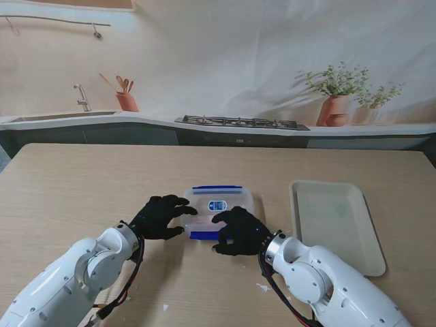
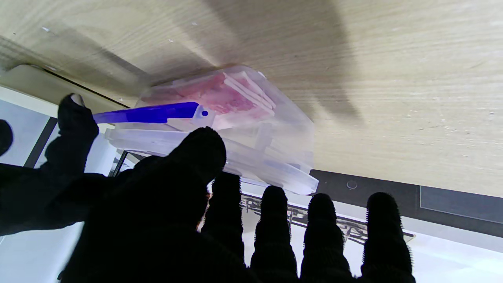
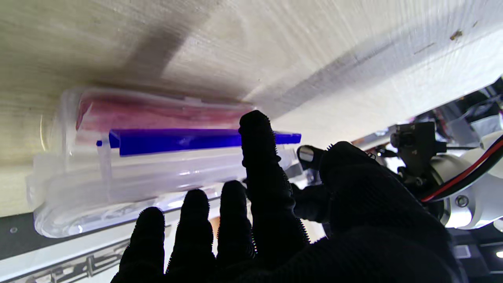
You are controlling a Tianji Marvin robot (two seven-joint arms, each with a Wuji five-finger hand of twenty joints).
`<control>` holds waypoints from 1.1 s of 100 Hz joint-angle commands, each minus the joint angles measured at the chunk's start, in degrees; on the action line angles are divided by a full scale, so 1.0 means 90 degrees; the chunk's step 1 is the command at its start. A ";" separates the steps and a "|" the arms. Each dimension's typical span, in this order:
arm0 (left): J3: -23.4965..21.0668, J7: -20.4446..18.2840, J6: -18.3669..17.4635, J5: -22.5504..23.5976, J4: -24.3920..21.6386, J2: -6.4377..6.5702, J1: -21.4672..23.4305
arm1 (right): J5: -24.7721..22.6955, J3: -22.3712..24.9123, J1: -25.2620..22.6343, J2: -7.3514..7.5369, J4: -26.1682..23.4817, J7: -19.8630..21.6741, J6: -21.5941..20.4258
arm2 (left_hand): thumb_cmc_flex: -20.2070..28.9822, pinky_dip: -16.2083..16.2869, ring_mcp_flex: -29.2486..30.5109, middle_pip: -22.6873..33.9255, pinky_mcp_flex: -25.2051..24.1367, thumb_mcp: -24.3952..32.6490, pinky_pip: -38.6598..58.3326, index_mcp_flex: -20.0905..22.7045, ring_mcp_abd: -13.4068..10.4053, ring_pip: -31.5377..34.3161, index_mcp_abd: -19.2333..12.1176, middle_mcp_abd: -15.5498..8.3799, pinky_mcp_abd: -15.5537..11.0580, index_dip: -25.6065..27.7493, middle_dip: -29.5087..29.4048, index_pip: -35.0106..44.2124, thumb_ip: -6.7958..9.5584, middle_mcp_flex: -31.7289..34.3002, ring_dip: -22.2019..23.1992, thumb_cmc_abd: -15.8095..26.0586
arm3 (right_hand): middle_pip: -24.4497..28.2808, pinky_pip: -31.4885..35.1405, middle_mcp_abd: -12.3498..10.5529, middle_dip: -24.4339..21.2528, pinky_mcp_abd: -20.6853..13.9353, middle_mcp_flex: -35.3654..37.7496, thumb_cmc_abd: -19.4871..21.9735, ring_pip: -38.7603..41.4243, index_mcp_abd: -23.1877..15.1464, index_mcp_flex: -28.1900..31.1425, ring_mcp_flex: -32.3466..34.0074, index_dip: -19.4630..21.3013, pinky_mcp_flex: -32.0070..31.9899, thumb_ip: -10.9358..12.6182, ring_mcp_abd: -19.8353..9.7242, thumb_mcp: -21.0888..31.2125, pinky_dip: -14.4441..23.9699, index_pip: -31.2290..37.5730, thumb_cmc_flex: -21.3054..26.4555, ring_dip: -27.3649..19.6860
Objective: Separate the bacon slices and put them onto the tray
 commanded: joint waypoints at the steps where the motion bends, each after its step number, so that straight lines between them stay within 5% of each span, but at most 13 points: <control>1: 0.0045 -0.0180 0.0055 0.0021 0.0121 0.0019 0.0073 | 0.0006 -0.0020 -0.0089 -0.0023 0.0022 0.0107 -0.0046 | -0.0083 -0.0121 0.0012 0.0104 -0.0061 0.0042 0.0238 0.0306 -0.0072 -0.0057 0.0322 0.0280 -0.0103 0.0085 0.0020 0.0321 0.0047 0.0078 -0.0112 0.0134 | 0.0133 -0.0211 -0.0075 0.0039 -0.0156 0.0028 -0.0056 -0.0013 -0.0087 0.0144 -0.0237 0.0148 -0.0121 0.0315 -0.0192 0.0147 0.0075 0.0131 -0.0046 -0.0012; 49: 0.0086 -0.0217 0.0052 -0.0019 0.0158 0.0022 0.0040 | -0.0193 0.0446 -0.0389 -0.0025 -0.0539 -0.0021 -0.0498 | -0.0148 -0.0134 0.0007 0.0113 -0.0059 0.0011 0.0222 0.0284 -0.0061 -0.0069 0.0327 0.0221 -0.0104 0.0083 0.0026 0.0319 0.0055 0.0053 -0.0111 0.0142 | 0.0103 -0.0206 -0.0036 0.0028 -0.0135 -0.0022 0.0029 -0.0008 -0.0526 -0.0589 -0.0239 0.0146 -0.0079 0.0310 -0.0160 0.0079 0.0083 -0.0377 -0.0084 -0.0011; 64: 0.0095 -0.0207 0.0039 -0.0023 0.0172 0.0020 0.0032 | -0.0259 0.0662 -0.0426 -0.0062 -0.0674 -0.0236 -0.0653 | -0.0178 -0.0135 0.0001 0.0110 -0.0058 0.0003 0.0221 0.0283 -0.0063 -0.0081 0.0326 0.0207 -0.0104 0.0083 0.0024 0.0319 0.0063 0.0034 -0.0107 0.0134 | 0.0060 -0.0195 0.0010 0.0009 -0.0070 0.0020 0.0076 0.0010 -0.0567 -0.1055 -0.0182 -0.0204 -0.0016 0.0335 -0.0097 -0.0100 0.0081 -0.0974 0.0005 -0.0004; 88: 0.0131 -0.0180 0.0002 -0.0030 0.0208 0.0016 -0.0010 | -0.0171 0.0573 0.0112 -0.0106 -0.0427 -0.0292 -0.0618 | -0.0219 -0.0136 0.0001 0.0117 -0.0058 -0.0011 0.0222 0.0226 -0.0001 -0.0082 0.0318 0.0200 -0.0104 0.0077 0.0026 0.0305 0.0070 0.0022 -0.0092 0.0142 | 0.0068 -0.0193 -0.0007 0.0020 -0.0034 0.0042 0.0142 0.0016 -0.0373 -0.1847 -0.0134 -0.0755 0.0013 0.0361 -0.0095 -0.0206 0.0069 -0.1644 0.0082 0.0003; 110: 0.0138 -0.0185 0.0027 -0.0077 0.0260 0.0012 -0.0033 | -0.0074 0.0283 0.0720 -0.0140 0.0060 -0.0258 -0.0347 | -0.0279 -0.0140 -0.0015 0.0109 -0.0062 -0.0052 0.0215 0.0234 0.0026 -0.0087 0.0319 0.0212 -0.0103 0.0076 0.0021 0.0308 0.0080 0.0013 -0.0071 0.0137 | 0.0092 -0.0191 0.0005 0.0032 -0.0033 0.0053 0.0180 0.0031 -0.0326 -0.1895 -0.0120 -0.0964 0.0009 0.0370 -0.0082 -0.0232 0.0069 -0.1731 0.0154 0.0012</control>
